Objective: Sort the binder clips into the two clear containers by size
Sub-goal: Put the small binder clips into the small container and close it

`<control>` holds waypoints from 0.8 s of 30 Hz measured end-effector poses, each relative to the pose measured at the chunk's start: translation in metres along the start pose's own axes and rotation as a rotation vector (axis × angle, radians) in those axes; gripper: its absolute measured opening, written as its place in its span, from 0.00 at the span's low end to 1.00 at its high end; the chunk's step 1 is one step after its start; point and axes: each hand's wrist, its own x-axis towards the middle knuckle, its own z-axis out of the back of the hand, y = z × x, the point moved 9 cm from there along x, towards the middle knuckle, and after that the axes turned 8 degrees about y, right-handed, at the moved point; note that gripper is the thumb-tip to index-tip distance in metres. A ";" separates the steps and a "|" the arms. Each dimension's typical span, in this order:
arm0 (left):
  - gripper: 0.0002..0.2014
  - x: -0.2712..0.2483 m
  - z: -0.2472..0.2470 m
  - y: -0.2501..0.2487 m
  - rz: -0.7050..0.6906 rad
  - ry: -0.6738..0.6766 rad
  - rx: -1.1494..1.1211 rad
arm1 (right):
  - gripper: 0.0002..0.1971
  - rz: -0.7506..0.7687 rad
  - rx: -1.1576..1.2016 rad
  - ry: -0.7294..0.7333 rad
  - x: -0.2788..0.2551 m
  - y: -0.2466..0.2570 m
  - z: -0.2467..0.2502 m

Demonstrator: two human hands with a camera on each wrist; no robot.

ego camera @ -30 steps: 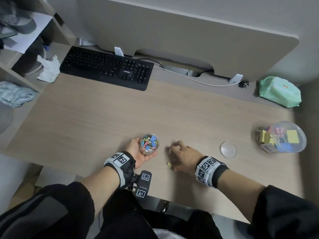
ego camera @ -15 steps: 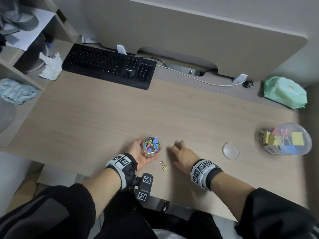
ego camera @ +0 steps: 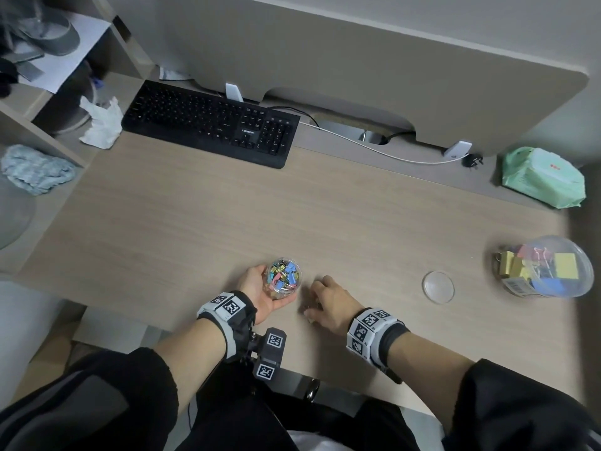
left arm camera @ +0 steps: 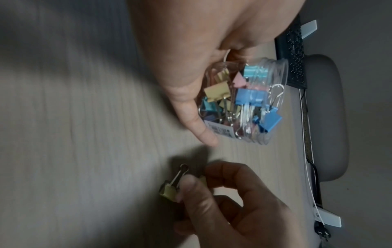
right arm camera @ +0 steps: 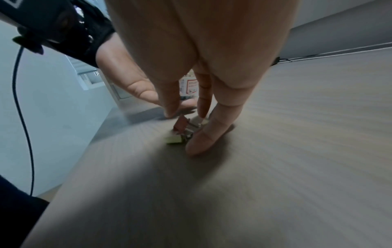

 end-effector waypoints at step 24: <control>0.22 0.002 -0.007 0.003 0.017 -0.009 0.065 | 0.04 -0.122 0.264 -0.255 -0.013 -0.031 0.072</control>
